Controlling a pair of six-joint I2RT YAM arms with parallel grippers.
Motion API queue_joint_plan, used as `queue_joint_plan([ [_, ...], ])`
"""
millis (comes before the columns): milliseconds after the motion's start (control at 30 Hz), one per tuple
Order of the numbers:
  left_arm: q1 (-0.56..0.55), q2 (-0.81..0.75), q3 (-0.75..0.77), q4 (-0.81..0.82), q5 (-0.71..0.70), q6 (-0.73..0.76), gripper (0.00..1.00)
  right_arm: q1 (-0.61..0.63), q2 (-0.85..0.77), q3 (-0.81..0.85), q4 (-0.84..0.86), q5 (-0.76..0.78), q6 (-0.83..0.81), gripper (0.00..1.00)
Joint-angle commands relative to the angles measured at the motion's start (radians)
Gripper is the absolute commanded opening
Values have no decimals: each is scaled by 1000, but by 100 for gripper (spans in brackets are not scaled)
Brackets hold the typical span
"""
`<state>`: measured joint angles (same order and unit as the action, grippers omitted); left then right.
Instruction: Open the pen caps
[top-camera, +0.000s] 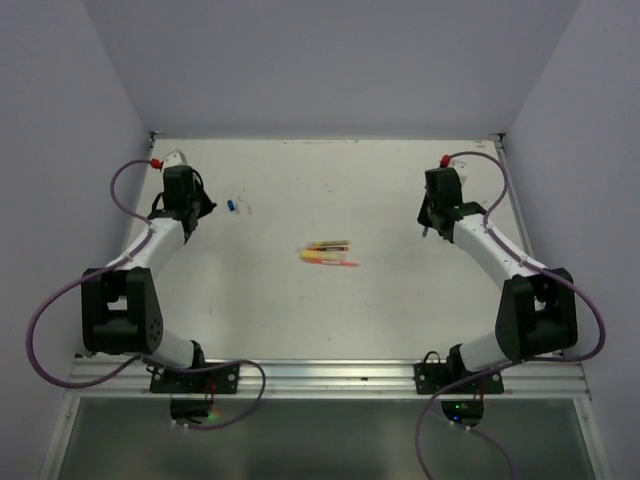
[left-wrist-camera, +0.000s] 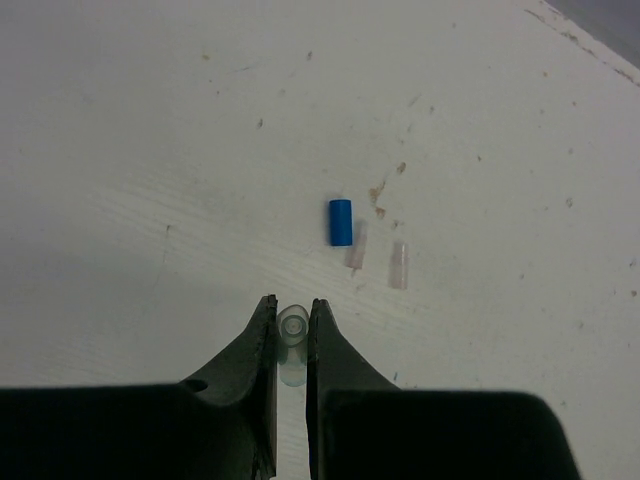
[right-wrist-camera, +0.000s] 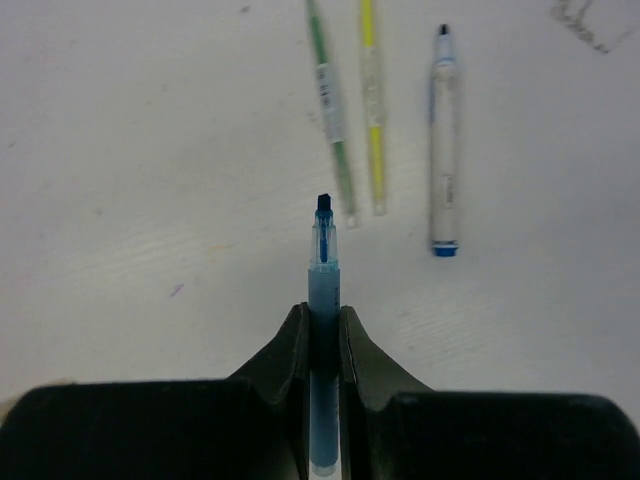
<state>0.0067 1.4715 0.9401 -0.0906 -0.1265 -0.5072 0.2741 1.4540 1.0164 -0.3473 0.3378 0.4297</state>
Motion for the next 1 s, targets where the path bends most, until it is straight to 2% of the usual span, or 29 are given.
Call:
queue_joint_plan([
  [0, 33, 58, 16, 69, -9, -7, 0, -162, 26, 63, -44, 50, -11, 0],
  [100, 41, 101, 6, 118, -10, -48, 0, -313, 43, 48, -38, 10, -19, 0],
  [333, 59, 153, -17, 172, -7, -74, 0, -417, 187, 39, 2, -25, -39, 0],
  [567, 75, 237, 14, 203, 91, -77, 0, -437, 345, 54, 82, -114, -23, 0],
  [833, 108, 312, -24, 333, 253, -119, 0, -438, 384, 70, 125, -118, -40, 0],
  [967, 114, 348, -29, 361, 286, -128, 0, -438, 391, 80, 125, -120, -46, 0],
])
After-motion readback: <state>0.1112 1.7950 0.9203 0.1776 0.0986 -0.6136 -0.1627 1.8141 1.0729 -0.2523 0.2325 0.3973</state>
